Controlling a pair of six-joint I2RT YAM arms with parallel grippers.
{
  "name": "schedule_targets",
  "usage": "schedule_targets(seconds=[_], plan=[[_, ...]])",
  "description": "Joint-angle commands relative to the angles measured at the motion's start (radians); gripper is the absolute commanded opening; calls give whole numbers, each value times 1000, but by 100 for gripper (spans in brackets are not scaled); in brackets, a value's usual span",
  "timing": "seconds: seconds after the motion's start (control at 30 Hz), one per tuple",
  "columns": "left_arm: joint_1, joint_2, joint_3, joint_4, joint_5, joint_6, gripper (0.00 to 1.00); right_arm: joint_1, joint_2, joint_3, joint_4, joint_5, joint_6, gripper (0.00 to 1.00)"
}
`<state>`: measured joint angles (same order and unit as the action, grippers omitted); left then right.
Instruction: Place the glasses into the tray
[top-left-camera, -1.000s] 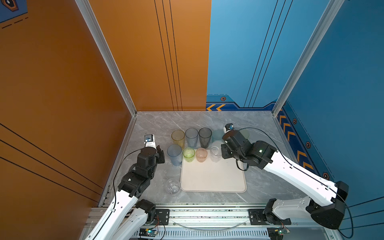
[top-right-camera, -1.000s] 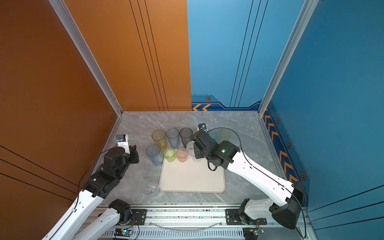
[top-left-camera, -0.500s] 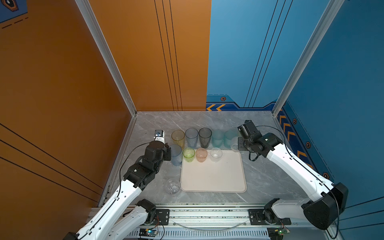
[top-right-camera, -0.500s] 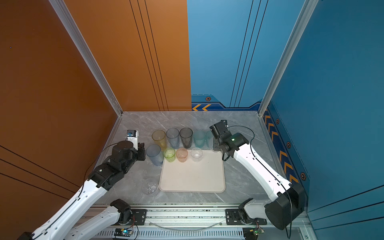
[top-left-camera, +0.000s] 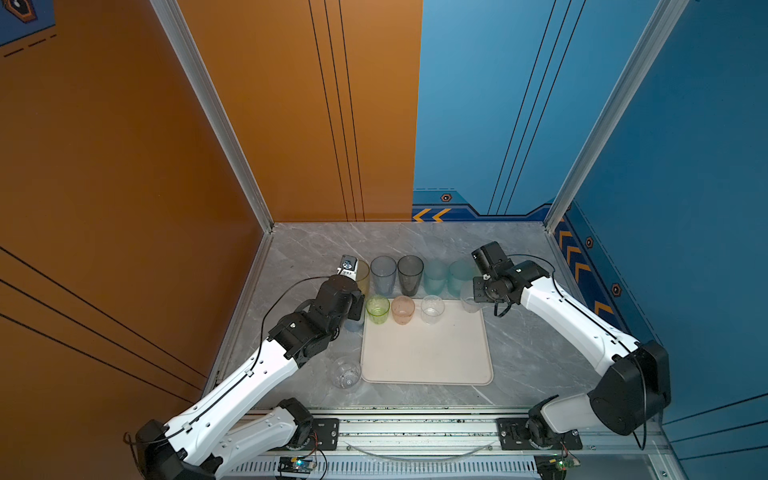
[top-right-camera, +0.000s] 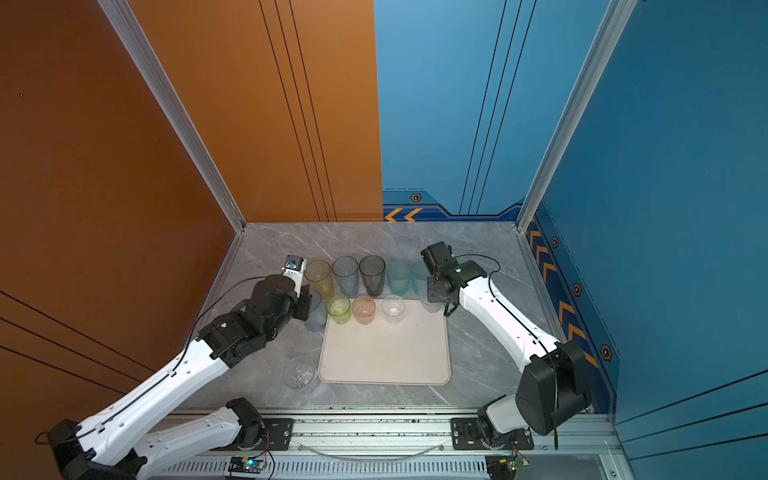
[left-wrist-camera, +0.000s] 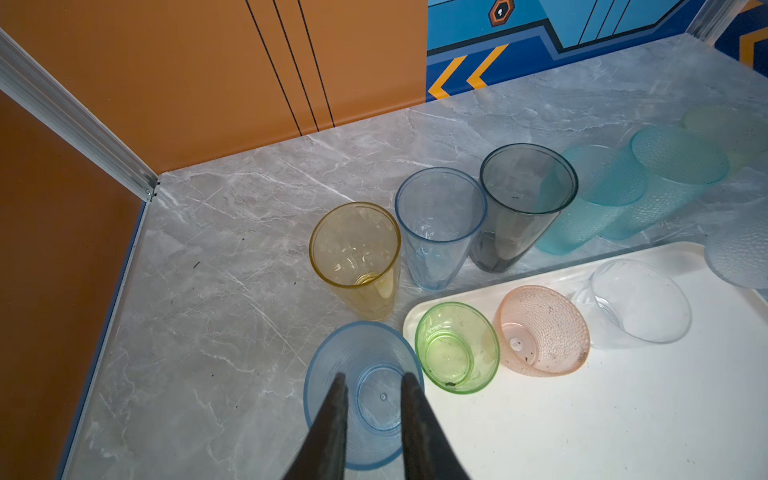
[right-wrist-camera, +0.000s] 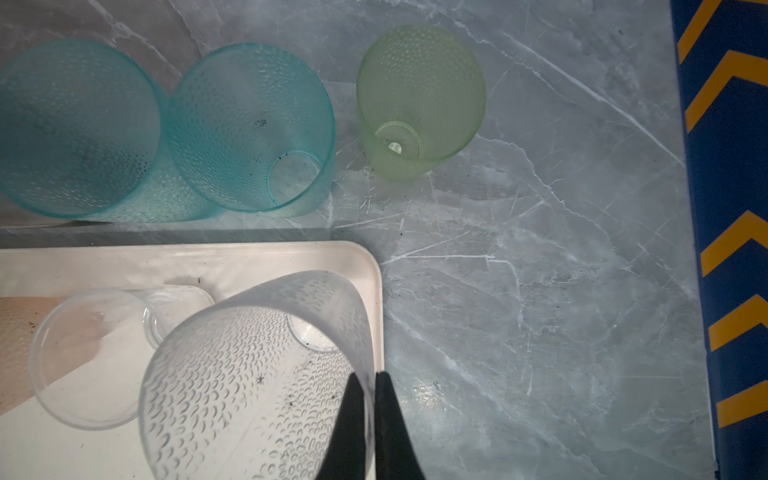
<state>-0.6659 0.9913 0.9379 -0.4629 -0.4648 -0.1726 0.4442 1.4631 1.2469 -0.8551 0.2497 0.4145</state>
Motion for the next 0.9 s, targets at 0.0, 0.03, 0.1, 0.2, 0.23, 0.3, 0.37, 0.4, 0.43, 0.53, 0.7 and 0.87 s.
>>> schedule_targets(seconds=[0.0, 0.03, 0.1, 0.2, 0.23, 0.3, 0.37, 0.4, 0.43, 0.53, 0.7, 0.87], plan=[[-11, 4, 32, -22, -25, 13, 25, -10, 21, -11, 21, -30, -22, 1], [-12, 4, 35, -24, -22, 12, 25, -10, 28, -11, 23, -37, -22, 1], [-12, 4, 39, -29, -20, 12, 25, -13, 38, -18, 27, -46, -22, 1], [-12, 5, 47, -36, -18, 13, 25, -22, 39, -31, 44, -73, -19, 1], [-12, 7, 48, -37, -17, 13, 25, -24, 39, -38, 53, -78, -17, 1], [-12, 11, 50, -40, -16, 13, 25, -32, 39, -50, 61, -89, -14, 1], [-12, 18, 53, -43, -10, 12, 25, -41, 44, -60, 69, -108, -13, 1], [-12, 21, 55, -45, -10, 12, 25, -42, 46, -62, 75, -116, -12, 1], [-12, 24, 56, -45, -8, 10, 25, -44, 48, -67, 81, -124, -13, 1], [-11, 30, 57, -45, -3, 8, 25, -48, 55, -74, 95, -136, -13, 1], [-10, 37, 61, -48, 3, 7, 25, -57, 71, -79, 103, -139, -14, 1], [-8, 38, 59, -49, 3, 7, 26, -65, 80, -89, 124, -138, -13, 1]])
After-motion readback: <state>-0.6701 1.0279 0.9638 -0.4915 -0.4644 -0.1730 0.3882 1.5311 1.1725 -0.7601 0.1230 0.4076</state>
